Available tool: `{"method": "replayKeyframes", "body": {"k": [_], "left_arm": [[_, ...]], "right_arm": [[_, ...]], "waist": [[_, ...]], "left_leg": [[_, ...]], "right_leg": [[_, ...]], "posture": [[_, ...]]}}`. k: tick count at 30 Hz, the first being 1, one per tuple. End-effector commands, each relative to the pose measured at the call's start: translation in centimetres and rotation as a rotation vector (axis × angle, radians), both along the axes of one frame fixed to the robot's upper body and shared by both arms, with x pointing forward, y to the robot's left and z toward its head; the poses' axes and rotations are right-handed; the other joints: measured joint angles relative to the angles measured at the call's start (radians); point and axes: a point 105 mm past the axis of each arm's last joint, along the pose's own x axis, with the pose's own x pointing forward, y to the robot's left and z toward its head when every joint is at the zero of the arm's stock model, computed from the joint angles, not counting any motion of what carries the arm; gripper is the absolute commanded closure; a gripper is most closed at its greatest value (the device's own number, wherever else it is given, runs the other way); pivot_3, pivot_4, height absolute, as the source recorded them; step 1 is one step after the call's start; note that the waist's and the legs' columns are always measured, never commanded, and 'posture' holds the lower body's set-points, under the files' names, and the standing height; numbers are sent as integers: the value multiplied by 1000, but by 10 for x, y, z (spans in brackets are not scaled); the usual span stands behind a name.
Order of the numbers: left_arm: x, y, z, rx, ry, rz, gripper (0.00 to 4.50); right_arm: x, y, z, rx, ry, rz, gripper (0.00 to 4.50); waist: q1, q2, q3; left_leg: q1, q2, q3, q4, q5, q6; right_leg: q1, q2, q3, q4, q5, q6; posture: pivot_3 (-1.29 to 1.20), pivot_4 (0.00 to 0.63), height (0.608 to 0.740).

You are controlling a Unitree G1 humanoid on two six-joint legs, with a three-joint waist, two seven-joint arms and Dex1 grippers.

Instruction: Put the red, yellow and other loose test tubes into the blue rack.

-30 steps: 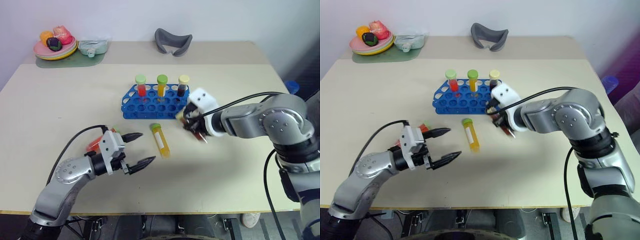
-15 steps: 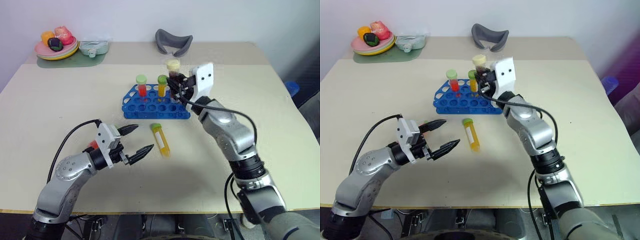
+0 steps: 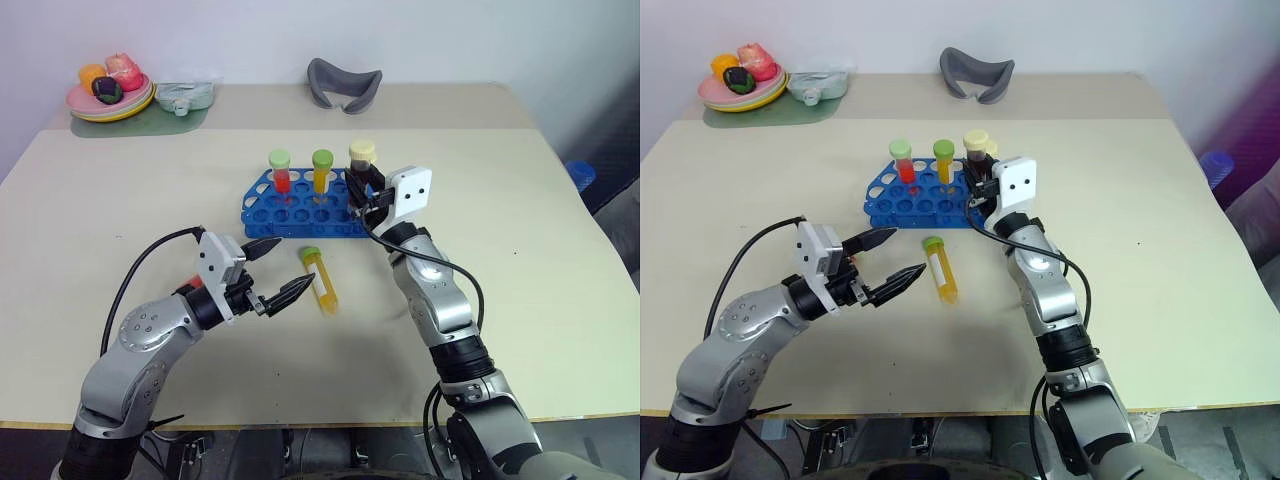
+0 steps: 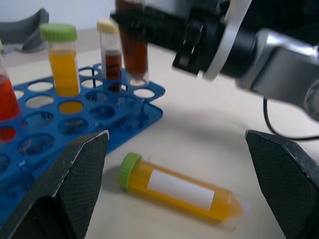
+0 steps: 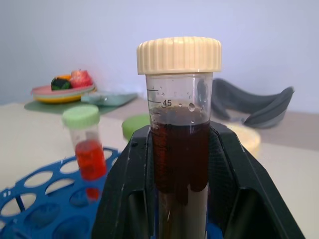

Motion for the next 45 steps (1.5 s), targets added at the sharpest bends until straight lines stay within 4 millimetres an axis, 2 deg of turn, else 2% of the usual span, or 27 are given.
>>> {"method": "replayKeyframes", "body": {"k": [1, 9, 17, 33, 45], "left_arm": [[-4, -3, 11, -12, -35, -20, 0], [-3, 0, 14, -19, -38, -8, 0], [0, 12, 13, -8, -38, 25, 0], [1, 15, 14, -23, -38, 47, 0], [0, 15, 12, -25, -32, 44, 0]], "right_arm": [[-1, -7, 8, 32, -53, -26, 3458], [1, -14, -7, 38, -34, -53, 3458], [2, -9, -11, 43, -23, -38, 3458], [-1, -7, -27, 22, -20, -27, 3458], [-1, -7, -30, 34, -16, -35, 3458]], "waist": [[0, 0, 0], [-1, 0, 0], [-1, 0, 0], [-1, 0, 0], [-1, 0, 0]], "left_leg": [[0, 0, 0, 0, 0, 0], [0, 0, 0, 0, 0, -1], [1, 0, 0, 0, 1, -1], [5, 0, 0, 0, 1, -1], [5, 0, 0, 0, 1, -2]], "right_leg": [[0, 0, 0, 0, 0, 0], [0, 1, 0, 0, 0, 0], [0, 1, 0, 1, 0, 0], [4, 1, 0, 1, 0, 0], [4, 1, 0, 1, 0, 0]], "posture": [[0, 150, 735], [0, 150, 735], [0, 150, 735], [0, 150, 735], [0, 150, 735]]}}
